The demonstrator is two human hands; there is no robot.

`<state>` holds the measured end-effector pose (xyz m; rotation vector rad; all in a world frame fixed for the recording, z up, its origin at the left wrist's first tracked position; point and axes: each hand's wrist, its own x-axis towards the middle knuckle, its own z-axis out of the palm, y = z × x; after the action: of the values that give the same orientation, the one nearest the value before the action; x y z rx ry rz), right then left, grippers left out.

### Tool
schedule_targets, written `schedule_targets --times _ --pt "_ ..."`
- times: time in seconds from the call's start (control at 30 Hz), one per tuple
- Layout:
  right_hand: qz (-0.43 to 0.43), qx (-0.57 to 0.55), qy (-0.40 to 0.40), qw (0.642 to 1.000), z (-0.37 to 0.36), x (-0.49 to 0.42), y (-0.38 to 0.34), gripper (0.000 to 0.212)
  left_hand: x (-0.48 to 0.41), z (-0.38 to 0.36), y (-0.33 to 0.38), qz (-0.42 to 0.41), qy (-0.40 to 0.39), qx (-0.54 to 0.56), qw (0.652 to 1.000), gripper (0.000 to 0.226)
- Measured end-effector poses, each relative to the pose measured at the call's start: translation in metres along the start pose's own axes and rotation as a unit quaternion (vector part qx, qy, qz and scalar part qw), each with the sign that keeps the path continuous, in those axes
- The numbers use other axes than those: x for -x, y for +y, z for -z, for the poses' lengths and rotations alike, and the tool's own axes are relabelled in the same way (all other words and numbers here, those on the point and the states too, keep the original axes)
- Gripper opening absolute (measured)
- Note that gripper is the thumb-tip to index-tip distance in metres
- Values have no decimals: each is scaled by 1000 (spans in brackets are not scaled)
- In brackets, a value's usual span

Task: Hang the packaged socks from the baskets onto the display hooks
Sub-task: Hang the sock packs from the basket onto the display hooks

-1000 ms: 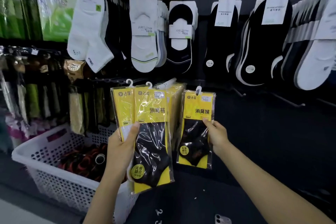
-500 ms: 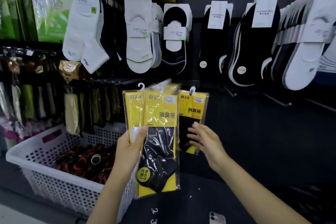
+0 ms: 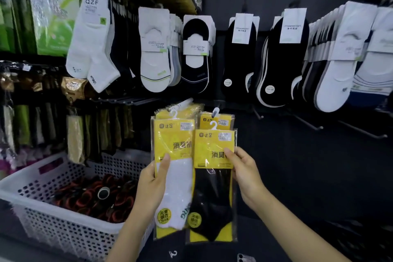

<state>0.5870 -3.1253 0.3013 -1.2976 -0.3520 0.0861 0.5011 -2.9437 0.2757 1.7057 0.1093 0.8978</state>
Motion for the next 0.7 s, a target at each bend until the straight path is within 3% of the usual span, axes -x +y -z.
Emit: schedule_targets --times 0.4,0.7 --pt "33 70 53 996 -5 -44 -9 12 -12 28 -4 41 78 7 996 53" --pt "-7 72 119 990 -8 -86 13 11 -13 30 -3 33 88 -1 996 52"
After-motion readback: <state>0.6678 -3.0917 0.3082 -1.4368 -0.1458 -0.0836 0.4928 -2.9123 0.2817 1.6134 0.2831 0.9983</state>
